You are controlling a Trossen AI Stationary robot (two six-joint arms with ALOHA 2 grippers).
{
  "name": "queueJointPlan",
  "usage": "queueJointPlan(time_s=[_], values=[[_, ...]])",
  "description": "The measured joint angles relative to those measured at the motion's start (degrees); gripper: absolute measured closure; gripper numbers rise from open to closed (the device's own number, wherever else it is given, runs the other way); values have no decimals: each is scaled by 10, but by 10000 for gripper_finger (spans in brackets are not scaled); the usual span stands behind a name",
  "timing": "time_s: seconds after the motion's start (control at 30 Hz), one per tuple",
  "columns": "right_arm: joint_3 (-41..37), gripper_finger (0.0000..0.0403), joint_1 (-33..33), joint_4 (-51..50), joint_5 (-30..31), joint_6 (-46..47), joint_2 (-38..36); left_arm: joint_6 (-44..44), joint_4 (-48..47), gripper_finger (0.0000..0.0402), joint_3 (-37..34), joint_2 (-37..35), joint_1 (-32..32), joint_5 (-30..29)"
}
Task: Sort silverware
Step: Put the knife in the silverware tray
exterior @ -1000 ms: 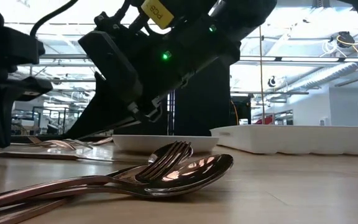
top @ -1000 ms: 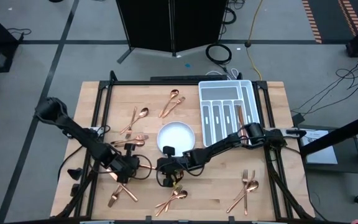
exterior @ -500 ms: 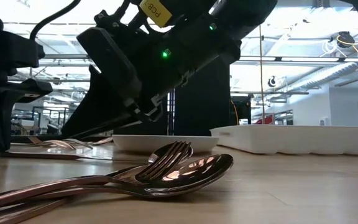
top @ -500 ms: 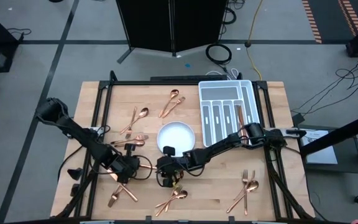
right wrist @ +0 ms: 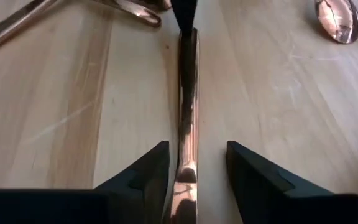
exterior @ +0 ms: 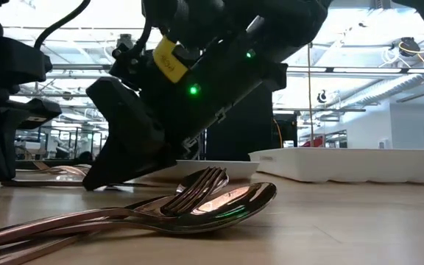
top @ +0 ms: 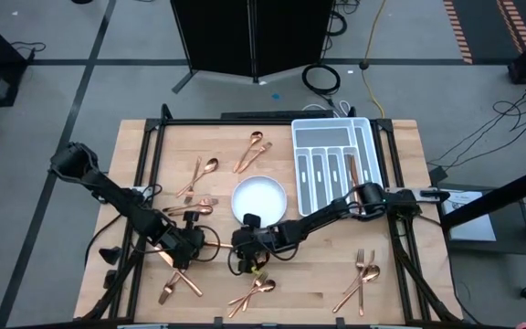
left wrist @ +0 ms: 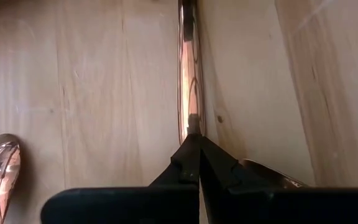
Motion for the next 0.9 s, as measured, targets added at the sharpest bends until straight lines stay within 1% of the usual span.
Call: queueJointPlan(time_s=[0.13, 0.3, 0.33, 0.43, 0.57, 0.77, 0.9], values=[[1, 291, -1, -12, 3, 17, 9, 0, 1, 401, -1, 0, 0, 5], [1, 375, -2, -38, -5, 24, 10, 0, 1, 401, -1, 1, 0, 12], [1, 385, -1, -39, -5, 22, 11, -1, 1, 401, -1, 1, 0, 11], [0, 386, -1, -38, -4, 26, 11, -11, 5, 401, -3, -2, -1, -4], [-1, 389, -1, -32, -3, 28, 11, 1, 1, 392, -5, -29, -1, -19], [-3, 393, 0, -10, -4, 17, 4, 1, -7, 356, -6, -104, 0, -57], [-4, 395, -1, -14, -8, -9, -15, 20, -8, 340, -5, -166, 0, -63]])
